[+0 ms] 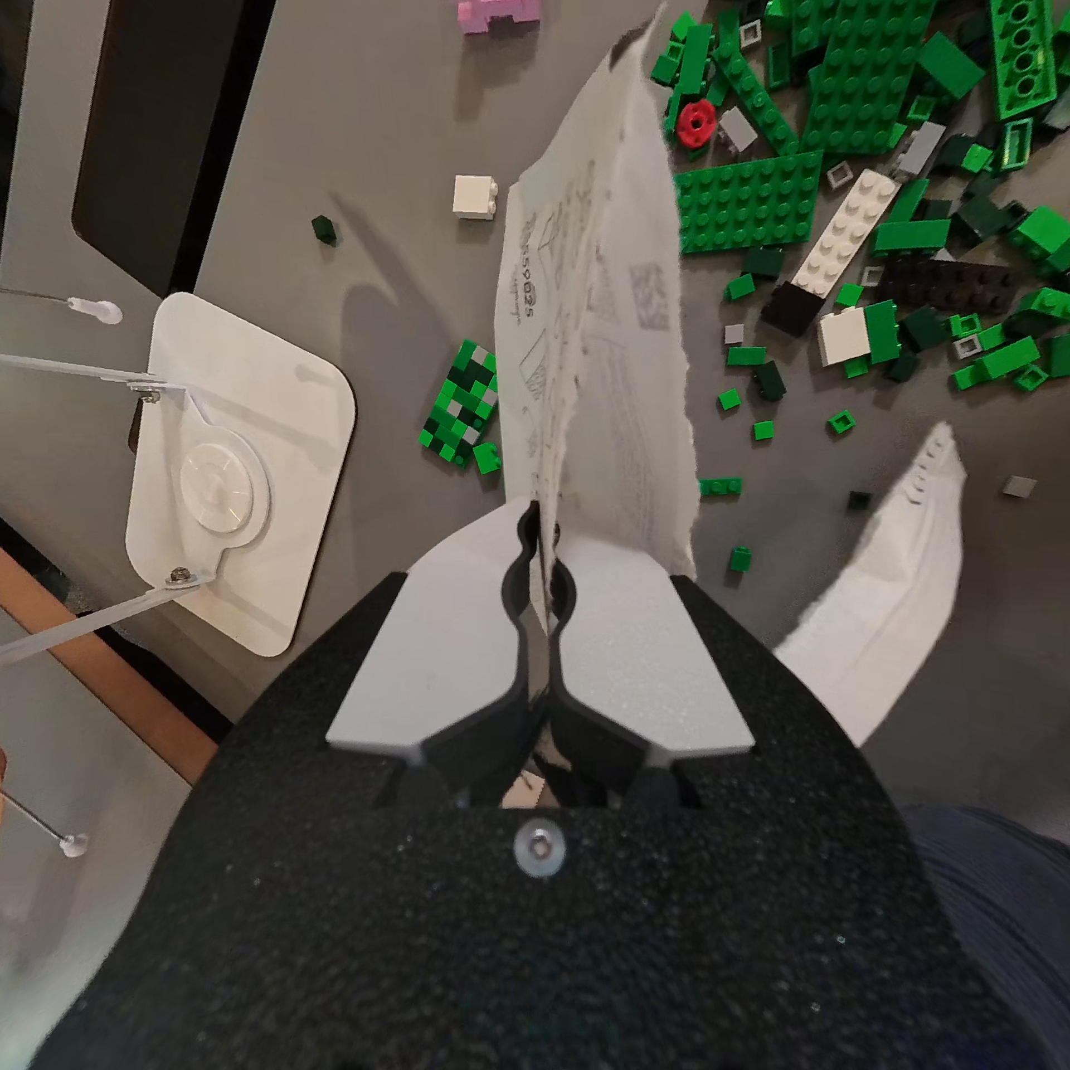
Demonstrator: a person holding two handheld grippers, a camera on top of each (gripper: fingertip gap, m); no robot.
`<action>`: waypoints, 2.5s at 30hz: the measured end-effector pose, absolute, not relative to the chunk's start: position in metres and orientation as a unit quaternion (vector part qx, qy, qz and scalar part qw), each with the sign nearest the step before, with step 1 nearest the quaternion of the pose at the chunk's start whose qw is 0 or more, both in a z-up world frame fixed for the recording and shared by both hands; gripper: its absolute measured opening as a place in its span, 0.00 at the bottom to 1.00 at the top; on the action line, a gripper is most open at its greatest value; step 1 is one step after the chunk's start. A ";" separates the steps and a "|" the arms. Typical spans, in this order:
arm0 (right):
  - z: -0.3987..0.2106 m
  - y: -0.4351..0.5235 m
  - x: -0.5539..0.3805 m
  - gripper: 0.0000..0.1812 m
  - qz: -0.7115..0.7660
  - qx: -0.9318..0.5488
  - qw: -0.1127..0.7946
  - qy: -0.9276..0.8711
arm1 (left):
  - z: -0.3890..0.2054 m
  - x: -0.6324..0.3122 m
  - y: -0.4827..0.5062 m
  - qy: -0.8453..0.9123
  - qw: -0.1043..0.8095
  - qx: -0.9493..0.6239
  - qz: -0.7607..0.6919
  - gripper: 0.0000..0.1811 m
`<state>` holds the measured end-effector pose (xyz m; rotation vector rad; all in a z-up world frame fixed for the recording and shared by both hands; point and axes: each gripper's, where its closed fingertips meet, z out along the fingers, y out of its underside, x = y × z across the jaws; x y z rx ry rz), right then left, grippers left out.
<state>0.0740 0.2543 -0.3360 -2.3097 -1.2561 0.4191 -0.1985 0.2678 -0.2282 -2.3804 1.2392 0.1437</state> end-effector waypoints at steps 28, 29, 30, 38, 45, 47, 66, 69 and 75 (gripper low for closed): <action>-0.149 0.227 -0.136 0.05 0.326 -0.602 0.451 -0.574 | -0.228 -0.188 0.265 0.467 0.220 -0.854 0.063 0.00; -0.149 0.226 -0.143 0.05 0.321 -0.598 0.450 -0.580 | -0.228 -0.188 0.265 0.466 0.220 -0.854 0.063 0.00; -0.151 0.228 -0.148 0.05 0.312 -0.599 0.450 -0.584 | -0.228 -0.188 0.265 0.467 0.220 -0.854 0.064 0.00; -0.169 0.251 -0.153 0.06 0.218 -0.637 0.457 -0.581 | -0.220 -0.185 0.262 0.471 0.235 -0.847 0.072 0.00; -0.171 0.253 -0.151 0.08 0.203 -0.644 0.457 -0.579 | -0.219 -0.180 0.261 0.478 0.236 -0.843 0.075 0.00; -0.170 0.254 -0.150 0.00 0.194 -0.639 0.466 -0.581 | -0.219 -0.180 0.260 0.479 0.237 -0.842 0.073 0.00; -0.156 0.233 -0.127 0.11 0.261 -0.628 0.475 -0.558 | -0.223 -0.188 0.264 0.469 0.228 -0.850 0.077 0.00; -0.153 0.237 -0.110 0.11 0.255 -0.639 0.471 -0.552 | -0.224 -0.190 0.265 0.465 0.227 -0.852 0.079 0.00; -0.153 0.265 -0.058 0.16 0.220 -0.687 0.457 -0.520 | -0.225 -0.199 0.267 0.452 0.225 -0.860 0.077 0.00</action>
